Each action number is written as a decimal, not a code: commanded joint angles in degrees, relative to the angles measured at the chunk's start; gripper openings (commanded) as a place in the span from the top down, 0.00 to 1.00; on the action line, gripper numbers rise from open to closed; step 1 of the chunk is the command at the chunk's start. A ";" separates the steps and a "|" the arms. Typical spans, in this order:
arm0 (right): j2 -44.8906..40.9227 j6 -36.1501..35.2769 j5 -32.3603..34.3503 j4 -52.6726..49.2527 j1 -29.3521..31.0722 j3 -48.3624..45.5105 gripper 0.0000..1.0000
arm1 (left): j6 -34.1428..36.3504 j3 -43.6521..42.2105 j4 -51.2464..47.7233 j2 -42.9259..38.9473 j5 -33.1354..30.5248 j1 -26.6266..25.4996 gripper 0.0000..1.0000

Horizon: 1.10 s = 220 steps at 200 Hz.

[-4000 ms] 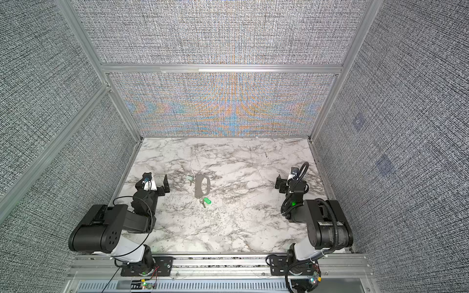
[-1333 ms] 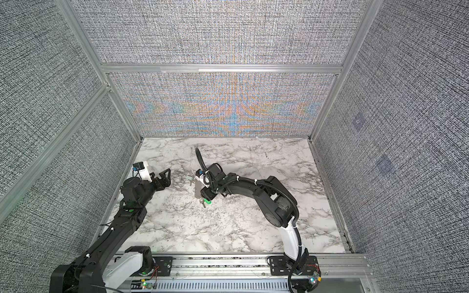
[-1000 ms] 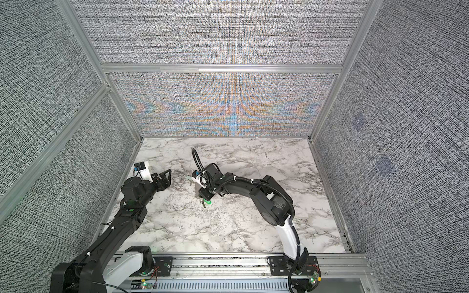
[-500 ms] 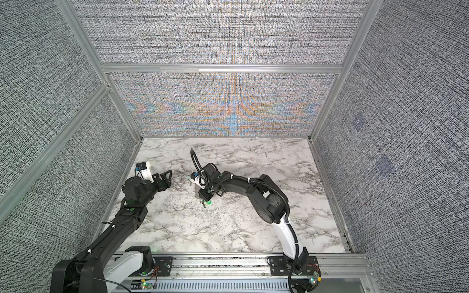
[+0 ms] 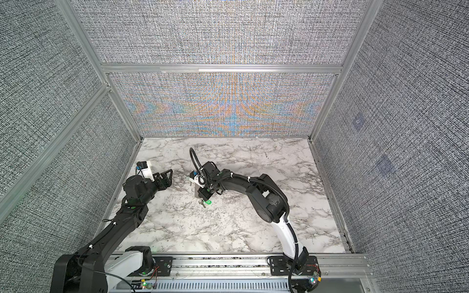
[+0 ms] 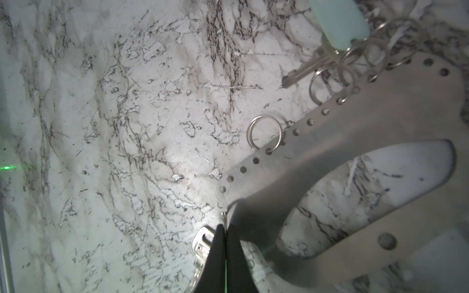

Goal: Remove the keys from the keyring
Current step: 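Reach the right gripper to the metal keyring plate and grasp its edge, then lift the plate with the right gripper while the left arm reaches in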

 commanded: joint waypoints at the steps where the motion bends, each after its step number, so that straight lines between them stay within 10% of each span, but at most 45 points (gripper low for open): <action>1: -1.09 -2.38 -0.59 -2.37 -0.21 0.53 1.00 | 1.40 0.73 2.50 0.37 1.29 -0.01 0.19; 68: -11.50 -13.53 -2.66 -2.82 -4.53 -3.79 1.00 | 10.08 1.76 7.64 0.81 9.55 -2.75 0.28; 124: -16.35 -26.53 -5.65 -15.13 -7.87 -0.01 1.00 | 30.67 1.64 9.70 -0.43 15.71 -8.69 0.58; 220: -28.83 -44.09 -5.75 -20.86 -9.99 -5.46 1.00 | 47.54 1.08 12.37 2.40 30.62 -14.56 0.68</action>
